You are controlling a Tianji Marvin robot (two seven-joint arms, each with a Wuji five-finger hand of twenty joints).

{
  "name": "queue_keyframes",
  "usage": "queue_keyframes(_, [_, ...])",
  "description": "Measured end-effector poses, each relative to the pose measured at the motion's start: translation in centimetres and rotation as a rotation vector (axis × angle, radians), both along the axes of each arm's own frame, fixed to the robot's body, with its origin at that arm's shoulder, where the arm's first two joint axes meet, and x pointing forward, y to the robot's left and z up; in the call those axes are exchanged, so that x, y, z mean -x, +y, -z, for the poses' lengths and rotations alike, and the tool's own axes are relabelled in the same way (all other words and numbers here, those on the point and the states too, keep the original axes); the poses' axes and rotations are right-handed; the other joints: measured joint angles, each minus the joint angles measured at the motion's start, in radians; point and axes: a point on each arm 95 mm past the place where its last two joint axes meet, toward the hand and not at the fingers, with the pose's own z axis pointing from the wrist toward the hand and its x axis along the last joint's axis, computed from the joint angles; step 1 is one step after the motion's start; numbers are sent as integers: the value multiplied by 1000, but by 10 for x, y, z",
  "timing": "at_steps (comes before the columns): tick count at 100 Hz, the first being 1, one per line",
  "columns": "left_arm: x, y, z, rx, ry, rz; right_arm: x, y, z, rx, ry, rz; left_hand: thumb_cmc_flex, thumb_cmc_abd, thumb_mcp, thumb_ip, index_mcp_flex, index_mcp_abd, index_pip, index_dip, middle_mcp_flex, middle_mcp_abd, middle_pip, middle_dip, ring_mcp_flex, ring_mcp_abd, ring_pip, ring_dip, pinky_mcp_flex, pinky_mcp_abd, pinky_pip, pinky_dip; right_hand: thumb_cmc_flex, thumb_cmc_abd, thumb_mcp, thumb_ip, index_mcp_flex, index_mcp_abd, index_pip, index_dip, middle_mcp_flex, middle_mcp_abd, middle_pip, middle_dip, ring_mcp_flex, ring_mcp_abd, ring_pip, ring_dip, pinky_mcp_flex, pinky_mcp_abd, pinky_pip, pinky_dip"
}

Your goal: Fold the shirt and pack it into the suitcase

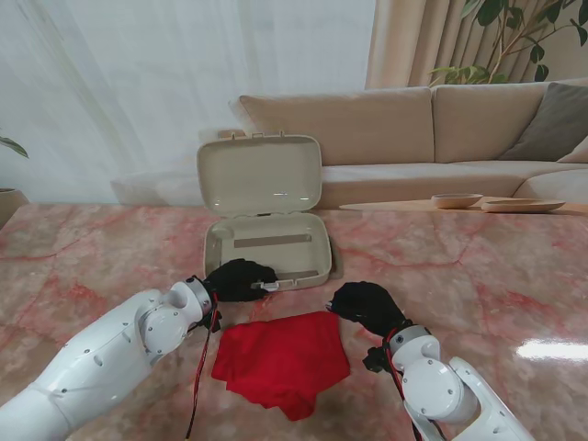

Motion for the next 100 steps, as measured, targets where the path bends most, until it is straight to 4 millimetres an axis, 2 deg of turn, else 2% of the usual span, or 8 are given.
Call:
queue_keyframes(44, [-14, -13, 3, 23, -7, 43, -1, -1, 1, 3, 3, 4, -1, 0, -3, 0, 0, 0, 1, 0, 0, 0, 0, 0, 3, -34, 1, 9, 0, 0, -1, -1, 0, 0, 0, 0, 0, 0, 0, 0, 0, 0, 0, 0, 0, 0, 2, 0, 0, 0, 0, 0])
queue_keyframes(100, [-13, -18, 5, 34, -21, 75, -2, -3, 2, 4, 5, 9, -1, 0, -3, -1, 0, 1, 2, 2, 0, -1, 0, 0, 2, -35, 1, 9, 0, 0, -1, -1, 0, 0, 0, 0, 0, 0, 0, 0, 0, 0, 0, 0, 0, 0, 2, 0, 0, 0, 0, 0])
